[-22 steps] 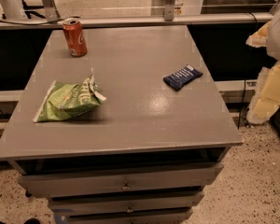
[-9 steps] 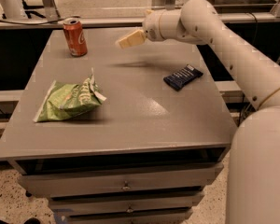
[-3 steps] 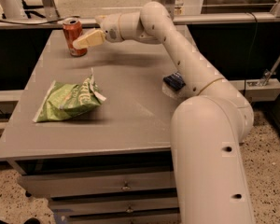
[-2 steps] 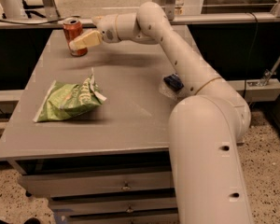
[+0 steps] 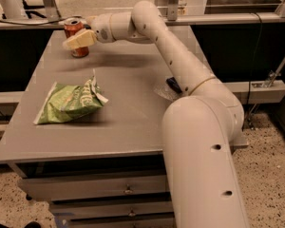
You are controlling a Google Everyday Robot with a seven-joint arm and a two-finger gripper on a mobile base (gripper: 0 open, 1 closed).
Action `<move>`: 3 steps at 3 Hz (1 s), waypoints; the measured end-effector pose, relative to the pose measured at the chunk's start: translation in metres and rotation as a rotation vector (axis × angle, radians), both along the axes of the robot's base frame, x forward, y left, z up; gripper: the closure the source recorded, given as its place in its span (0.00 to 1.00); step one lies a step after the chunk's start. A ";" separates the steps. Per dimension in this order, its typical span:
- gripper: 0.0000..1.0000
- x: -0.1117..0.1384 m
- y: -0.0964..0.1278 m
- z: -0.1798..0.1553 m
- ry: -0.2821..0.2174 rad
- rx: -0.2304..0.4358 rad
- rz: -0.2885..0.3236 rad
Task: Move coke can near rxbar blueberry
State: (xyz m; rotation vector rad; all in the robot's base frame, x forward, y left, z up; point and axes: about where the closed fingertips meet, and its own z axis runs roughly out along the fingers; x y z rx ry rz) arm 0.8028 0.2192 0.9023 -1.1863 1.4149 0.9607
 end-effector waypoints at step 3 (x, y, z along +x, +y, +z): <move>0.64 0.003 0.010 -0.003 0.022 -0.001 -0.013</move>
Offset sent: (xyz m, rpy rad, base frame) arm 0.0060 0.0111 -0.0003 0.0022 0.0219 -0.0158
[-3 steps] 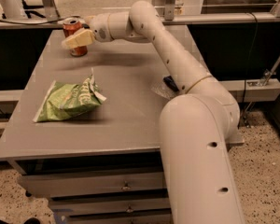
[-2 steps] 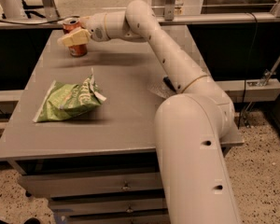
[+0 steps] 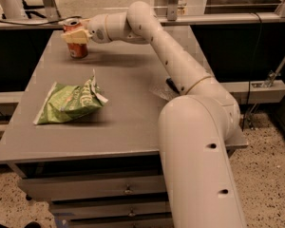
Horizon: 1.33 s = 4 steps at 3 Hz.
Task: Move coke can near rxbar blueberry
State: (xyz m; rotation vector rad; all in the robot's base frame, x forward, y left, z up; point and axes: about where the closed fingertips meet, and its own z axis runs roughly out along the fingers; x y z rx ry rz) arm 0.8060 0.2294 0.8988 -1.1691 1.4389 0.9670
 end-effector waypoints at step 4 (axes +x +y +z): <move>1.00 -0.011 -0.232 0.040 -0.097 -0.076 -0.441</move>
Offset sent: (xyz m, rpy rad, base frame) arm 0.0028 -0.1906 0.0311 -0.0612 -0.0834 -0.3510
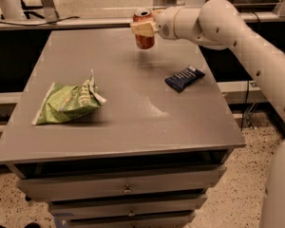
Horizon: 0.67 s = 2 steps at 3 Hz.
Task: Move coke can near rxbar blueberry
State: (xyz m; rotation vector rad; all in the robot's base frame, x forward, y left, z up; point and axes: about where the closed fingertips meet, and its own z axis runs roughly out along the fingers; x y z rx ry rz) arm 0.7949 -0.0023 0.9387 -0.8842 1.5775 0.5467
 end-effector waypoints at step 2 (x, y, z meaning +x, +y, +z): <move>1.00 -0.022 -0.078 -0.004 0.020 -0.043 -0.133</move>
Offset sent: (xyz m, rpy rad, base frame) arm -0.0344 -0.1246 -0.0111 -0.0696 0.0435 -0.2068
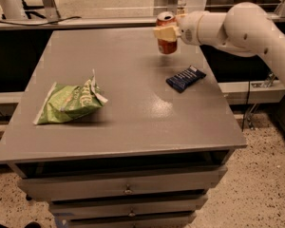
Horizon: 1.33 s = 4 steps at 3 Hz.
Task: Move coke can near rxbar blueberry
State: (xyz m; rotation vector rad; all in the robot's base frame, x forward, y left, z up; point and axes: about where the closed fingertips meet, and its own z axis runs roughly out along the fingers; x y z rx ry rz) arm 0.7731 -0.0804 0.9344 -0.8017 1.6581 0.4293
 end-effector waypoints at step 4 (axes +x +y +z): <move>1.00 -0.045 -0.039 -0.045 0.087 0.045 -0.098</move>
Offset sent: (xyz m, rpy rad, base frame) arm -0.0451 -0.0593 -0.0298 0.0021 0.0697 -0.1187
